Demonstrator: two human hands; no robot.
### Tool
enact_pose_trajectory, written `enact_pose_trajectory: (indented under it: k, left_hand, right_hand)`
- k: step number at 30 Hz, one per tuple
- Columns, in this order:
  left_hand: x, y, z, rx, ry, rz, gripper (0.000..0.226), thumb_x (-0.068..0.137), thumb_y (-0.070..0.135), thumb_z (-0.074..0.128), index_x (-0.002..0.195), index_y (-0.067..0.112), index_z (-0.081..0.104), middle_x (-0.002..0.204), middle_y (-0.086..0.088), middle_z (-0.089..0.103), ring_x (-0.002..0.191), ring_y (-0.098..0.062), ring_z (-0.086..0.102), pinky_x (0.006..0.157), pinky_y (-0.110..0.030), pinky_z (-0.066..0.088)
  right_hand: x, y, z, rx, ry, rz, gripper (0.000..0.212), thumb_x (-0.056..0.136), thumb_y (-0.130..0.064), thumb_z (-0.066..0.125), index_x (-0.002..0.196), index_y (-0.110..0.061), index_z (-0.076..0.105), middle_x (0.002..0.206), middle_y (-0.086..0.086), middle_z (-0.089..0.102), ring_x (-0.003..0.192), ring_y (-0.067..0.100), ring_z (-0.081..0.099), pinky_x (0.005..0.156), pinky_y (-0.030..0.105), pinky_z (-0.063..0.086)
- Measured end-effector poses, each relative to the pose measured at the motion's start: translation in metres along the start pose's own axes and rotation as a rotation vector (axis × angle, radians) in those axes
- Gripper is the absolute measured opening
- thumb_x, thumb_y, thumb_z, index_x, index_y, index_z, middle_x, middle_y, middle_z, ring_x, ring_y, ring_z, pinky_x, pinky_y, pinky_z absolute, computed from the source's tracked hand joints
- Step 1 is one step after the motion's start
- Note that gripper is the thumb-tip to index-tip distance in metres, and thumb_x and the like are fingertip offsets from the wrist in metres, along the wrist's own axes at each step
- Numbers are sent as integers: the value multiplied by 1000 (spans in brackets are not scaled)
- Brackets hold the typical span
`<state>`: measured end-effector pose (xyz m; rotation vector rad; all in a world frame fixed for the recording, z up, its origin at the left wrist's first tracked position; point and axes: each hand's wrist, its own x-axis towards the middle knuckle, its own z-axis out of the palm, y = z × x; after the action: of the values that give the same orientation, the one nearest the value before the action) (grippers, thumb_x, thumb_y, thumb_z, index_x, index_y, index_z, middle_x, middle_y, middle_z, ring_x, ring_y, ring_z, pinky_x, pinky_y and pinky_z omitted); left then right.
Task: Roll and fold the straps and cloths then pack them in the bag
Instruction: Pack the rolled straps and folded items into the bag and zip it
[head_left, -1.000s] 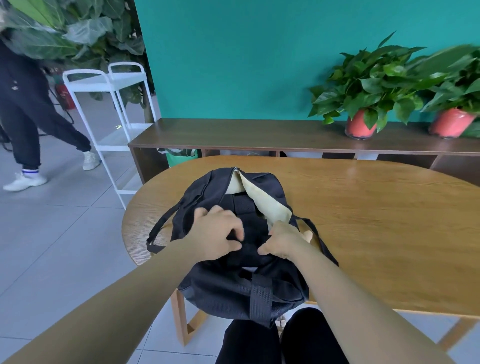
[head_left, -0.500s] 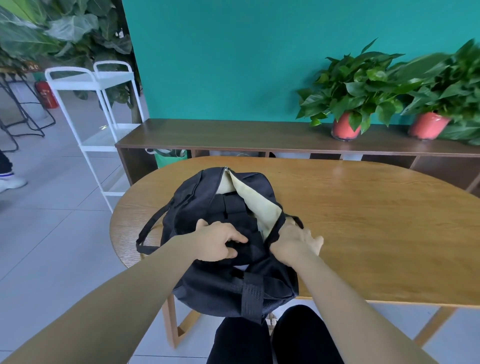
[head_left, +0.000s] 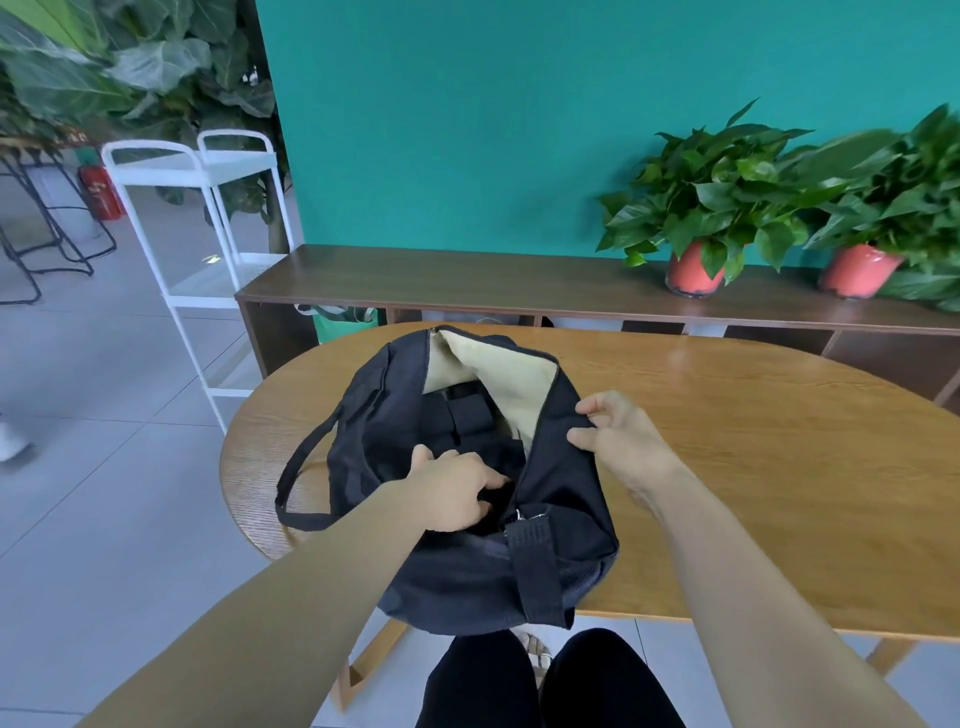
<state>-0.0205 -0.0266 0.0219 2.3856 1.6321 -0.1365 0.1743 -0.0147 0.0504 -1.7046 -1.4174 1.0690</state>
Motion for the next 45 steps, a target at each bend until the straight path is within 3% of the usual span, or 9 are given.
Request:
enact_pose_trajectory:
  k: [3, 8, 13, 17, 21, 27, 34, 39, 45]
  left_hand:
    - [5, 3, 4, -80, 44, -12, 39, 95, 27, 45, 125, 51, 51, 106, 10, 56, 107, -22, 43, 89, -42, 23]
    - [12, 2, 11, -236, 115, -73, 38, 99, 36, 43, 136, 44, 43, 132, 14, 51, 124, -16, 41, 100, -42, 19]
    - [5, -13, 7, -311, 190, -79, 42, 100, 24, 39, 138, 41, 42, 128, 22, 53, 122, -2, 45, 100, -34, 16]
    - [-7, -35, 1, -195, 258, -74, 43, 95, 11, 35, 125, 39, 50, 116, 24, 58, 112, 2, 50, 96, -29, 15]
    - [-19, -46, 0, -90, 187, -34, 35, 90, 12, 37, 113, 38, 47, 102, 24, 64, 105, 1, 51, 97, -32, 11]
    - [-25, -47, -2, -63, 63, -7, 38, 84, 17, 46, 118, 35, 42, 99, 24, 68, 110, -1, 46, 104, -37, 8]
    - [-35, -56, -6, -206, 117, 57, 39, 87, 9, 51, 108, 41, 44, 90, 27, 68, 103, 6, 45, 107, -35, 9]
    - [-52, -60, -17, -473, 207, 92, 30, 88, 10, 59, 99, 37, 49, 88, 27, 68, 93, 1, 55, 101, -32, 30]
    - [-48, -49, -21, -576, 242, 24, 22, 88, 12, 57, 95, 31, 50, 91, 26, 69, 88, 5, 55, 107, -42, 31]
  right_hand:
    - [13, 1, -4, -24, 3, -23, 29, 63, -29, 60, 81, -51, 52, 108, -6, 62, 101, 21, 62, 106, 58, 29]
    - [22, 0, -15, -210, 90, -46, 24, 85, -19, 61, 97, -36, 51, 105, -10, 56, 110, 19, 50, 93, 37, 18]
    - [19, 4, -14, -470, 147, -72, 27, 88, -27, 58, 112, -32, 46, 98, -8, 54, 115, 18, 39, 84, 36, 20]
    - [2, -6, -3, -868, 238, -297, 39, 87, -42, 57, 125, -36, 46, 121, -5, 52, 121, 21, 29, 92, 40, 23]
    - [-11, -13, 32, -925, -14, -580, 35, 86, -49, 57, 120, -43, 58, 126, -12, 55, 125, 20, 25, 101, 45, 16]
    - [0, -7, 61, -965, -341, -444, 49, 86, -48, 58, 134, -40, 49, 139, -6, 49, 137, 24, 12, 106, 47, 5]
    - [3, -9, 64, -1031, -388, -402, 50, 85, -49, 61, 133, -40, 51, 141, -6, 47, 137, 25, 10, 106, 43, 11]
    - [3, -9, 64, -1109, -397, -422, 40, 91, -42, 55, 131, -43, 52, 141, -7, 48, 138, 26, 11, 103, 44, 13]
    - [5, -10, 61, -1087, -387, -450, 37, 92, -33, 52, 128, -42, 56, 136, -12, 51, 138, 23, 12, 104, 45, 11]
